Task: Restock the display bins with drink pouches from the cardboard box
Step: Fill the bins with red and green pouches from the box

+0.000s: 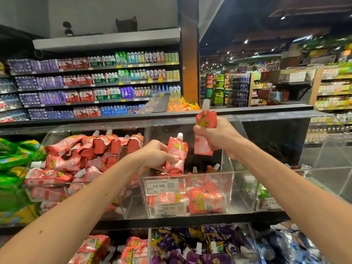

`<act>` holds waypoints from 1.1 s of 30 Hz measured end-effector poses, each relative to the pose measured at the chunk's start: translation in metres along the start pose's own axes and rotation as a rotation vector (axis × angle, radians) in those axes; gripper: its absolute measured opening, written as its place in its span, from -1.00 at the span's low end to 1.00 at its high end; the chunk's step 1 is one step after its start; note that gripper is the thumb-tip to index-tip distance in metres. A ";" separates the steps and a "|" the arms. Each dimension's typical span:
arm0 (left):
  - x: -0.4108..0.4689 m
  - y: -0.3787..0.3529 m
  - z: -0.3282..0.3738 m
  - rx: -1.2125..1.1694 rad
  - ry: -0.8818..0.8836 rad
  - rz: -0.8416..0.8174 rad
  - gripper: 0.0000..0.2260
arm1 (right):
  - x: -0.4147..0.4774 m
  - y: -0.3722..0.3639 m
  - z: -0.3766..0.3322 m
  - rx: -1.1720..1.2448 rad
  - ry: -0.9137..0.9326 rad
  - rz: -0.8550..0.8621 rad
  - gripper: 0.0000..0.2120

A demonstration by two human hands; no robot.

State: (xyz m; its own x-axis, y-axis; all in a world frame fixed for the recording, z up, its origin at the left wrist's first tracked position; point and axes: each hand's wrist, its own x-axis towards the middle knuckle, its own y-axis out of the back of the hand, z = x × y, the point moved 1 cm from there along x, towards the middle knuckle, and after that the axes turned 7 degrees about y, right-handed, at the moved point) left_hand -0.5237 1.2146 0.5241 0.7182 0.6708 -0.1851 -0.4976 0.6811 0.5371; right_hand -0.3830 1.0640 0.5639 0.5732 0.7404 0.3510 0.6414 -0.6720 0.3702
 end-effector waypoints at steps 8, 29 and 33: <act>0.034 -0.020 0.009 0.125 0.137 0.017 -0.54 | 0.013 -0.041 0.030 -0.653 -0.244 -0.256 0.05; 0.057 -0.039 0.004 0.822 0.146 0.135 -0.46 | 0.072 -0.080 0.102 -0.695 -0.484 -0.594 -0.67; 0.053 -0.038 -0.003 0.833 0.115 0.128 -0.45 | 0.062 -0.074 0.091 -0.733 -0.402 -0.595 -0.69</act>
State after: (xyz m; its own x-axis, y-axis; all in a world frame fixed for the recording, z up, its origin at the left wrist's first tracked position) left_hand -0.4687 1.2251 0.4914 0.6045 0.7842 -0.1396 -0.0186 0.1892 0.9818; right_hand -0.3481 1.1608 0.4806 0.4790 0.8153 -0.3252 0.4853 0.0627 0.8721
